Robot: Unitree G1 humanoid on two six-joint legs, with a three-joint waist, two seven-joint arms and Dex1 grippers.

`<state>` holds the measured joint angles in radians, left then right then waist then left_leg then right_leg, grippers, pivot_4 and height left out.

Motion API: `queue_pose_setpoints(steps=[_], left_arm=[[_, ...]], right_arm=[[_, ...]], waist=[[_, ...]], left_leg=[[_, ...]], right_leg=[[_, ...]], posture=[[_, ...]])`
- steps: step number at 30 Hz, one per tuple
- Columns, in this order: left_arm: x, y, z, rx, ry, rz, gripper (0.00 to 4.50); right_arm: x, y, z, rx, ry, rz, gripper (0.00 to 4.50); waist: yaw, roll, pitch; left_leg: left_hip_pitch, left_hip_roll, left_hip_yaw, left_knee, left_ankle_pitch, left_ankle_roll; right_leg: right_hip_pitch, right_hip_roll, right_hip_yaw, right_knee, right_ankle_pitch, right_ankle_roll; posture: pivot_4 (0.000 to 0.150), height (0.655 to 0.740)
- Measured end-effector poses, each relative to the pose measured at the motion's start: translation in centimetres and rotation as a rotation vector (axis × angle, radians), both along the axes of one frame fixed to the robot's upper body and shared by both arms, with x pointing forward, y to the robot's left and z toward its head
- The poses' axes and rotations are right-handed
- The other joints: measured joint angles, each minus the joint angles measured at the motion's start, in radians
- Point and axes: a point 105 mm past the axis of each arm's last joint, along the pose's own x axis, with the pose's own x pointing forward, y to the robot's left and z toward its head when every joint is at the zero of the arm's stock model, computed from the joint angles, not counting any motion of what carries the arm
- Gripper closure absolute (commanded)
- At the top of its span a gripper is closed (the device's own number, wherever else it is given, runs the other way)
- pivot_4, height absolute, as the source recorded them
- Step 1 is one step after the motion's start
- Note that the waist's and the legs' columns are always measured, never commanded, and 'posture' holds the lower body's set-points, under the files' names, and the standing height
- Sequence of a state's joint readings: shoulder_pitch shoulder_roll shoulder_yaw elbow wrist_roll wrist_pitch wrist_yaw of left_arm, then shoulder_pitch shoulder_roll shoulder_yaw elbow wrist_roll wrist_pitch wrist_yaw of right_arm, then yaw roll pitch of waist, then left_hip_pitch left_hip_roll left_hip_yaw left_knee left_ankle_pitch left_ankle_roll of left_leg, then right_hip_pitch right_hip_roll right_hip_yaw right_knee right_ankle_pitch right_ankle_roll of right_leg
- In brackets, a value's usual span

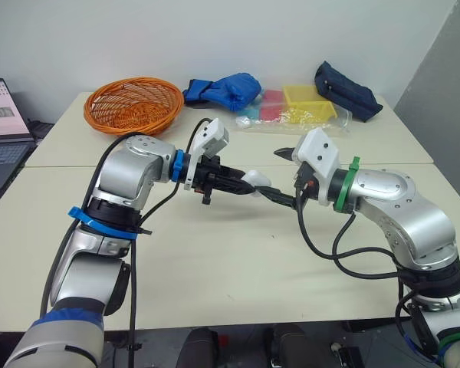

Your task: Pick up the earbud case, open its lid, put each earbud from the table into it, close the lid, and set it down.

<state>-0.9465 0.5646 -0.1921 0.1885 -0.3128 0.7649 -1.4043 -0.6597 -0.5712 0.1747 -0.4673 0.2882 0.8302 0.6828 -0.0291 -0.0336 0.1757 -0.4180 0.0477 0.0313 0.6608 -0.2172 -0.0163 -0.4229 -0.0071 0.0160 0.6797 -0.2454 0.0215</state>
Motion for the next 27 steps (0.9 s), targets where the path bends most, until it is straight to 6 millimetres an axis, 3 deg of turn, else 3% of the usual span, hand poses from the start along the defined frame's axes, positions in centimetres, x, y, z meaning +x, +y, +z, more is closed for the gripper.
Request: queue_pose_setpoints(steps=[10, 20, 27], left_arm=[[0.0, 0.2, -0.1, 0.006, 0.008, 0.009, 3.75], [-0.8, 0.0, -0.6, -0.003, 0.025, -0.03, 3.75], [-0.5, 0.4, -0.9, -0.004, 0.018, -0.001, 3.75]], right_arm=[[0.1, -0.2, 0.1, -0.004, 0.001, 0.003, 0.03], [1.5, -1.8, 1.0, 0.003, -0.022, -0.086, 0.03], [0.3, -1.6, 1.8, 0.092, 0.058, -0.037, 0.03]], waist=[[0.0, 0.0, 0.0], [0.0, 0.0, 0.0], [0.0, 0.0, 0.0]], left_leg=[[0.0, 0.0, 0.0, 0.0, 0.0, 0.0], [0.0, 0.0, 0.0, 0.0, 0.0, 0.0], [0.0, 0.0, 0.0, -0.001, 0.0, 0.0]], right_leg=[[0.0, 0.0, 0.0, 0.0, 0.0, 0.0], [0.0, 0.0, 0.0, 0.0, 0.0, -0.001], [-0.001, 0.0, 0.0, 0.0, -0.001, -0.001]], posture=[[0.15, 0.74], [0.15, 0.74], [0.15, 0.74]])
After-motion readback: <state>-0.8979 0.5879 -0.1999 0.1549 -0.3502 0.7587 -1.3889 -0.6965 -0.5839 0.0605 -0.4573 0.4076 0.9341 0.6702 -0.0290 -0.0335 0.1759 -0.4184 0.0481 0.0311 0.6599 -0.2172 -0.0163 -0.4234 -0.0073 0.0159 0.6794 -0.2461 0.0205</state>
